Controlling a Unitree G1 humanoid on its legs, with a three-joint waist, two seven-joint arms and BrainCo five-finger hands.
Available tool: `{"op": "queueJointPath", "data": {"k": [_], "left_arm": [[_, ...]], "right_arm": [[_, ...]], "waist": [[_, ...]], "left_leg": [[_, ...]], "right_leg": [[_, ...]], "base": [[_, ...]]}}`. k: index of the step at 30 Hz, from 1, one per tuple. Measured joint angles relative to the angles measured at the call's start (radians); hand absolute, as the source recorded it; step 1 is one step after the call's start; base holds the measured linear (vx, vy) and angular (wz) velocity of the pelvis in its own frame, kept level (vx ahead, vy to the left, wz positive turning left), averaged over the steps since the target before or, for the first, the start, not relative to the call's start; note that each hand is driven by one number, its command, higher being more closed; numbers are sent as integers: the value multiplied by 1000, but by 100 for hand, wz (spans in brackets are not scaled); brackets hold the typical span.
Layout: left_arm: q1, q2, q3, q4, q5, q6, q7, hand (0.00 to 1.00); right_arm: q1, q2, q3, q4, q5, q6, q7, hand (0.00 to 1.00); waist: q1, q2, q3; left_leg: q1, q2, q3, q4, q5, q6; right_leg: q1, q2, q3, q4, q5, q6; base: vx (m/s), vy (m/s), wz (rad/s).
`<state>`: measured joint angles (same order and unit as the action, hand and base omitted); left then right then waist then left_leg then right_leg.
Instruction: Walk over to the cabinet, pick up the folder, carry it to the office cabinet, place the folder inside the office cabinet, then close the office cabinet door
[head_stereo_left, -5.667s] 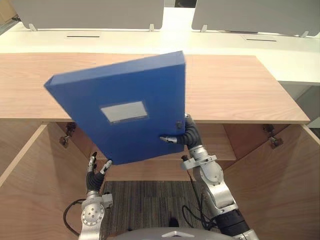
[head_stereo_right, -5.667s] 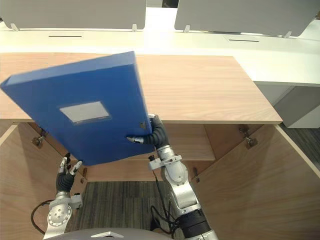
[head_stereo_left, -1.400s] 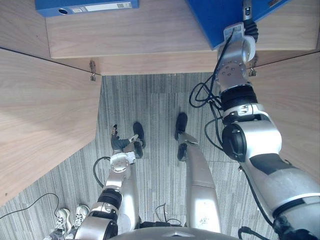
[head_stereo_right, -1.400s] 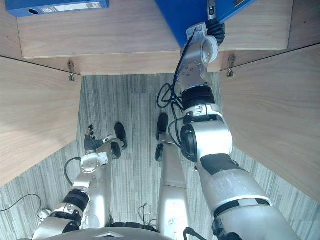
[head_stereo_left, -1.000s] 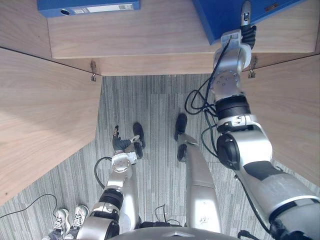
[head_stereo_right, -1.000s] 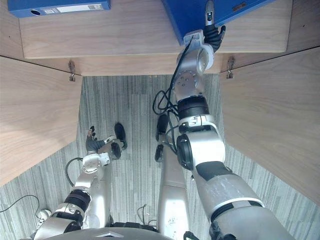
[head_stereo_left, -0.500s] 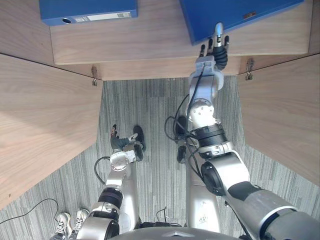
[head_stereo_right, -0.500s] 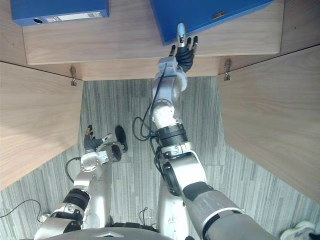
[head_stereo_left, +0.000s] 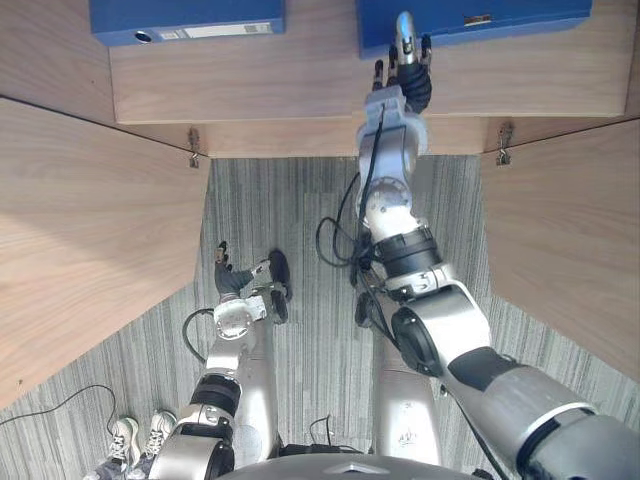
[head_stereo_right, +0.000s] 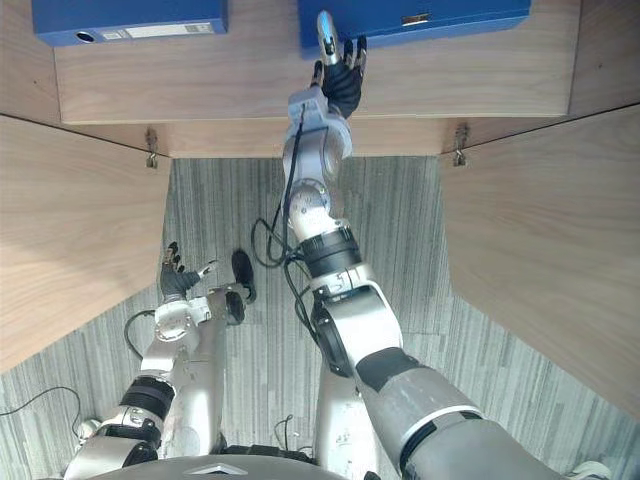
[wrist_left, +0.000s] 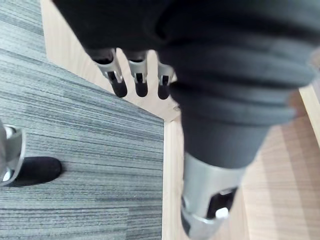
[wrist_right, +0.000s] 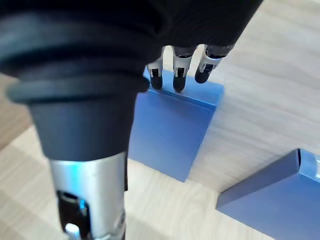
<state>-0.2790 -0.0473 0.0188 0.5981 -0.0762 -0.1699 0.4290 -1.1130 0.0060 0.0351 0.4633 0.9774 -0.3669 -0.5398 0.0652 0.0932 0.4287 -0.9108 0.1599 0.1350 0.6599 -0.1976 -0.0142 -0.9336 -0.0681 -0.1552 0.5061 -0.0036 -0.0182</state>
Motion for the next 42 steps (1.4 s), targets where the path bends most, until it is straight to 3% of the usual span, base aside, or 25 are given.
{"op": "queueJointPath", "data": {"k": [5, 12, 17, 18, 19, 21, 22, 23, 25, 27, 29, 34, 42], "left_arm": [[1, 7, 0, 0, -1, -11, -6, 0], [-1, 6, -3, 1, -2, -13, -19, 0], [-2, -6, -2, 1, -1, -11, -16, 0], [-2, -7, -2, 1, 0, -11, -14, 0], [-2, -9, -2, 0, 0, -11, -6, 0], [-2, -10, -2, 0, 2, -11, 5, 0], [-2, -10, -1, -2, 14, -12, 8, 0], [-2, -9, 1, -3, 20, -12, 9, 0], [1, -8, 2, -13, 43, -13, 9, 0], [6, -9, 6, -32, 60, -17, 6, 0], [14, -8, 22, -40, 68, -41, 2, 0], [30, 7, 28, -40, 82, -49, -8, 0], [47, 31, 38, -70, 79, -76, -19, 0]], "right_arm": [[-86, -68, -10, 75, 2, 23, 37, 0], [-88, -106, -18, 73, -9, 26, 33, 0], [1, -114, -22, -41, -224, 46, -22, 0], [37, -112, -26, -86, -302, 60, -43, 100], [100, -103, -42, -157, -428, 83, -72, 100], [152, -96, -58, -195, -537, 111, -103, 100], [202, -98, -61, -224, -699, 157, -127, 100], [219, -98, -61, -231, -743, 174, -128, 100], [263, -98, -57, -254, -955, 255, -128, 100], [277, -101, -54, -254, -1100, 307, -123, 100], [294, -119, -35, -251, -1268, 356, -107, 100], [280, -175, -7, -211, -1417, 384, -44, 100], [122, -258, 74, -10, -1398, 379, 18, 100]], "waist": [[16, 0, 0], [8, 0, 0], [3, -1, 0], [1, -1, 0], [-6, -1, 0], [-16, -1, 1], [-18, -1, 1], [-20, -2, 1], [-21, -4, 2], [-19, -8, 3], [-17, -21, 1], [-14, -36, 2], [-10, -42, 2]], "left_leg": [[-33, -11, -6, 2, 10, 0], [-54, -15, -3, 20, 9, 1], [-54, -9, 1, 28, 6, 4], [-54, -8, 2, 30, 4, 5], [-54, -7, 3, 34, 2, 7], [-53, -7, 4, 36, 0, 8], [-50, -7, 6, 36, 0, 9], [-49, -6, 7, 36, 0, 9], [-48, -2, 9, 36, -1, 9], [-49, 1, 9, 35, -1, 9], [-49, 6, 11, 33, -1, 9], [-50, 5, 10, 29, 0, 9], [-85, -11, 5, 20, 7, 7]], "right_leg": [[-30, -16, -11, 14, 0, -1], [-48, -29, -17, 40, -13, 2], [-45, -27, -18, 40, -12, 2], [-44, -27, -17, 40, -12, 2], [-43, -27, -17, 40, -13, 3], [-40, -27, -16, 39, -11, 4], [-39, -26, -14, 38, -11, 5], [-39, -26, -13, 38, -11, 5], [-39, -21, -11, 37, -11, 5], [-40, -18, -12, 36, -11, 5], [-43, -14, -11, 36, -11, 4], [-45, -17, -13, 38, -12, 3], [-82, -37, -22, 53, -22, 4]], "base": [[16, 7, 9], [7, 6, 6], [8, -1, -1], [24, 2, -3], [0, 0, 0], [0, 0, 0], [7, 6, -3], [5, 2, -4], [-2, -14, -5], [-2, -22, -4], [7, -30, -4], [0, 0, 0], [16, 3, 8]]}}
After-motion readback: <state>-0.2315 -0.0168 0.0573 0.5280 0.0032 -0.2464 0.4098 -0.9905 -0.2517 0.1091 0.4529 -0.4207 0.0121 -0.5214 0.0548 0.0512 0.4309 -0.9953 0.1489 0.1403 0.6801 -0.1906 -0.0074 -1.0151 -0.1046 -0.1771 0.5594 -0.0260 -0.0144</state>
